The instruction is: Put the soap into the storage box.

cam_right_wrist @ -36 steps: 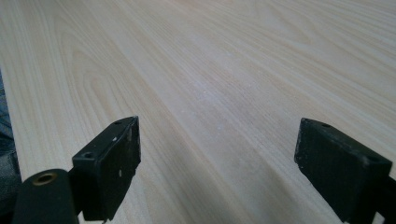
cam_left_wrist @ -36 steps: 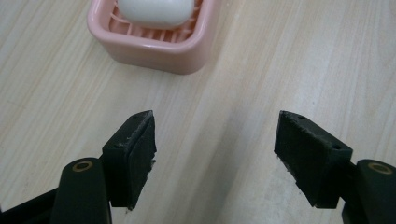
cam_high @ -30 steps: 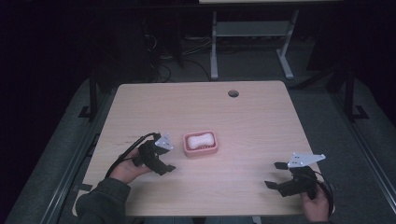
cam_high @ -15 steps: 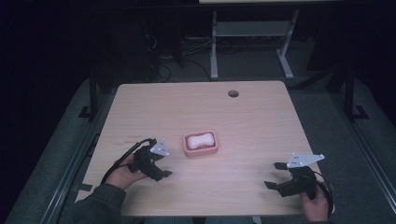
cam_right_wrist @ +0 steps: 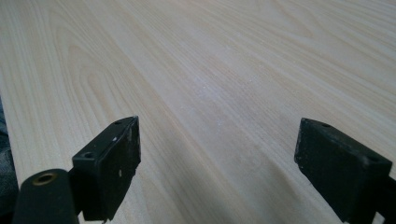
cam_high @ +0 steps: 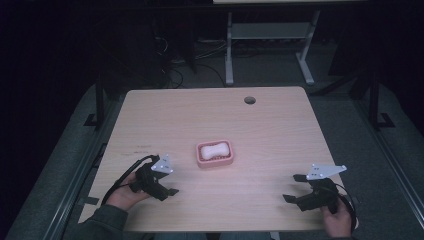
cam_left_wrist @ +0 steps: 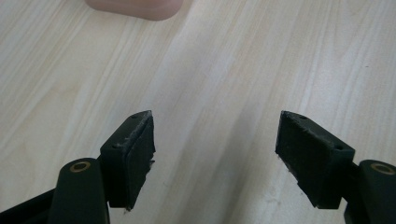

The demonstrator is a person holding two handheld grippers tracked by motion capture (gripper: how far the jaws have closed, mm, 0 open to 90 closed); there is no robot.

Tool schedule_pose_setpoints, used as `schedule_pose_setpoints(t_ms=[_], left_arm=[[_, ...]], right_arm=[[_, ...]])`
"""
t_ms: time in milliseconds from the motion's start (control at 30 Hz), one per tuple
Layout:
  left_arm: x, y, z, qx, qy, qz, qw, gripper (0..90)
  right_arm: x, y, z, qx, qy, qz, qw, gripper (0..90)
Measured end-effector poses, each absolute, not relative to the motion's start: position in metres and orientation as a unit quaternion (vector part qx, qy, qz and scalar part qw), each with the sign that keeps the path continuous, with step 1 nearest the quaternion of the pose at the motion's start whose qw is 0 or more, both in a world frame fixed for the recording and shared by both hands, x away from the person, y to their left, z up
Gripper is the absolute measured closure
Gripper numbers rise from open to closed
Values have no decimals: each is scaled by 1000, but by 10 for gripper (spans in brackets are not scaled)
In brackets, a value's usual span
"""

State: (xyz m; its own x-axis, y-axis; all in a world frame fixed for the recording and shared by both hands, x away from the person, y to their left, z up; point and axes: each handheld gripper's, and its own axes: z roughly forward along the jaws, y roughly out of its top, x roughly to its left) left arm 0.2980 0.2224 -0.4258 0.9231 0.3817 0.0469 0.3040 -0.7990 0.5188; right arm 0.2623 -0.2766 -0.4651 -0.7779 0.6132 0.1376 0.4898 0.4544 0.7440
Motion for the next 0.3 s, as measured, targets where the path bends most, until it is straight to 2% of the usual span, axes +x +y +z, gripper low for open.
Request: schedule_pose_setpoints(t_ms=[300], left_arm=[[278, 230, -434, 945, 184, 76, 258, 275]], right_arm=[[261, -276, -464, 321, 850, 410, 76, 142]])
